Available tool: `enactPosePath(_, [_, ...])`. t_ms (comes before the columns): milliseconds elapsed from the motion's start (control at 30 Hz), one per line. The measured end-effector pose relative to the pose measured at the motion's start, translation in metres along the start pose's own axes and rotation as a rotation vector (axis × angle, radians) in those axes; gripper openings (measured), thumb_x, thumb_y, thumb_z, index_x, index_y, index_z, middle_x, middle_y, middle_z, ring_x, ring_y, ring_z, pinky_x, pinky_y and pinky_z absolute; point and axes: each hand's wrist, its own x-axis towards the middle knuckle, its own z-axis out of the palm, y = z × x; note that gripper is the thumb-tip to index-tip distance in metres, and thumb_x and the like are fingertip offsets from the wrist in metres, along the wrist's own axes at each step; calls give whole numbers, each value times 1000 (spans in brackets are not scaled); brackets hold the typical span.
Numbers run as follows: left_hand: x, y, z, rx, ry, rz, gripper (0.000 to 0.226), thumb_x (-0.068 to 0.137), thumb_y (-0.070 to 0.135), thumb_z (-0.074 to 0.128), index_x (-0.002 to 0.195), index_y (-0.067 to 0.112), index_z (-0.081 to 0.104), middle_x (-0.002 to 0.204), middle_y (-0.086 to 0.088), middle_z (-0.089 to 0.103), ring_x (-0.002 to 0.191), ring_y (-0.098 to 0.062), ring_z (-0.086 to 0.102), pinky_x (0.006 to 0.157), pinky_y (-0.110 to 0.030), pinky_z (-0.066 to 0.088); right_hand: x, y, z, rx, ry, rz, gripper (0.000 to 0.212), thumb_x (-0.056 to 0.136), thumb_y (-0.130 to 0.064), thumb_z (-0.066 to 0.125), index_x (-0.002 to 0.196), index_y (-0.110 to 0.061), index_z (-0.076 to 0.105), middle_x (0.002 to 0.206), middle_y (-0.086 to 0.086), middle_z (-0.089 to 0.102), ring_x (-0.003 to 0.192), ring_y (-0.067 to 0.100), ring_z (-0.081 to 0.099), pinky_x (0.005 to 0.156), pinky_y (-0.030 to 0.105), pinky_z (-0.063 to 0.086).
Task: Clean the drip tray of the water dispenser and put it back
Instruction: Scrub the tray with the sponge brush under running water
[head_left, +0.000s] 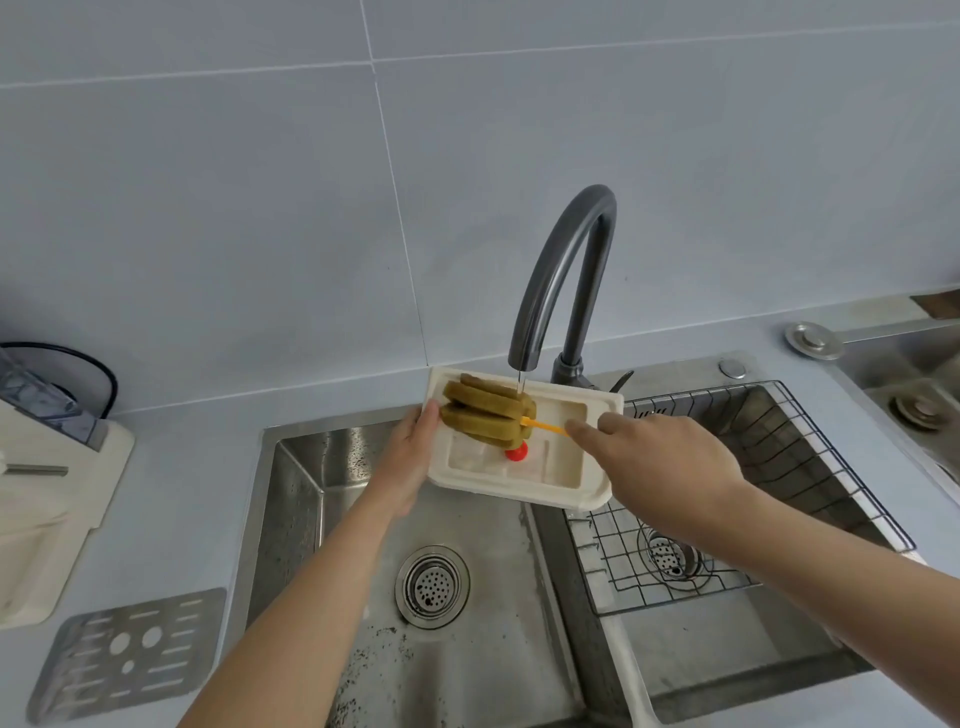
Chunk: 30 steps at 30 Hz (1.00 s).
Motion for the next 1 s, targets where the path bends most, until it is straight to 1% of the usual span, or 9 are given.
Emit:
enactPosePath(100, [5, 3, 7, -39, -11, -19, 39, 94, 45, 30, 118, 22, 50, 124, -2, 56, 117, -20, 52, 106, -43, 37, 2, 5, 2, 19, -8, -25, 55, 86, -2, 38, 137, -19, 26, 111, 3, 55, 93, 30, 59, 62, 34, 35])
enactPosePath(233, [7, 8, 21, -3, -31, -3, 33, 95, 44, 30, 109, 22, 50, 113, -3, 56, 113, -22, 52, 101, -42, 41, -7, 17, 3, 51, -58, -36, 58, 86, -3, 37, 139, -23, 25, 115, 1, 55, 98, 28, 57, 68, 33, 38])
enactPosePath(367, [4, 2, 36, 30, -97, 6, 29, 95, 40, 31, 103, 20, 49, 99, 0, 57, 95, -15, 55, 74, -23, 44, -22, 24, 8, 52, -152, -67, 60, 86, -2, 37, 139, -26, 25, 116, 0, 55, 100, 29, 56, 70, 34, 38])
enactPosePath(467, [2, -7, 43, 38, -134, -18, 32, 94, 40, 33, 108, 17, 52, 105, -8, 60, 99, -22, 57, 78, -28, 48, -30, 30, 15, 33, -200, -80, 58, 88, -5, 39, 139, -28, 25, 118, 0, 55, 101, 30, 57, 68, 33, 34])
enactPosePath(567, [-5, -14, 46, 56, -125, -15, 26, 95, 36, 33, 100, 19, 52, 94, -4, 59, 90, -19, 57, 75, -29, 48, -37, 34, 18, 20, -221, -86, 56, 89, -5, 38, 138, -29, 26, 117, -2, 56, 99, 29, 58, 67, 32, 33])
enactPosePath(667, [-13, -26, 46, 61, -151, -35, 25, 95, 37, 33, 95, 22, 54, 94, -5, 60, 95, -25, 57, 87, -43, 48, -42, 35, 19, 5, -219, -90, 57, 89, -3, 37, 138, -31, 25, 117, -2, 55, 97, 28, 59, 65, 32, 34])
enactPosePath(733, [-17, -31, 43, 58, -154, -52, 25, 94, 38, 33, 93, 24, 53, 96, -6, 60, 96, -25, 57, 92, -45, 46, -43, 35, 19, -14, -205, -90, 56, 90, -5, 37, 138, -32, 24, 116, -2, 54, 95, 29, 59, 64, 33, 36])
enactPosePath(867, [-22, -32, 32, 10, -131, -55, 26, 95, 37, 30, 94, 24, 52, 99, -4, 58, 95, -17, 55, 78, -26, 46, -41, 28, 15, -42, -164, -100, 57, 90, -6, 37, 140, -30, 20, 119, -2, 52, 96, 29, 59, 63, 34, 35])
enactPosePath(1000, [-25, -28, 20, 21, -64, -26, 21, 96, 36, 30, 89, 34, 50, 93, 12, 56, 88, -3, 53, 68, -15, 38, -33, 28, 9, -56, -103, -48, 55, 90, -6, 35, 139, -28, 22, 119, -3, 52, 96, 27, 60, 65, 33, 38])
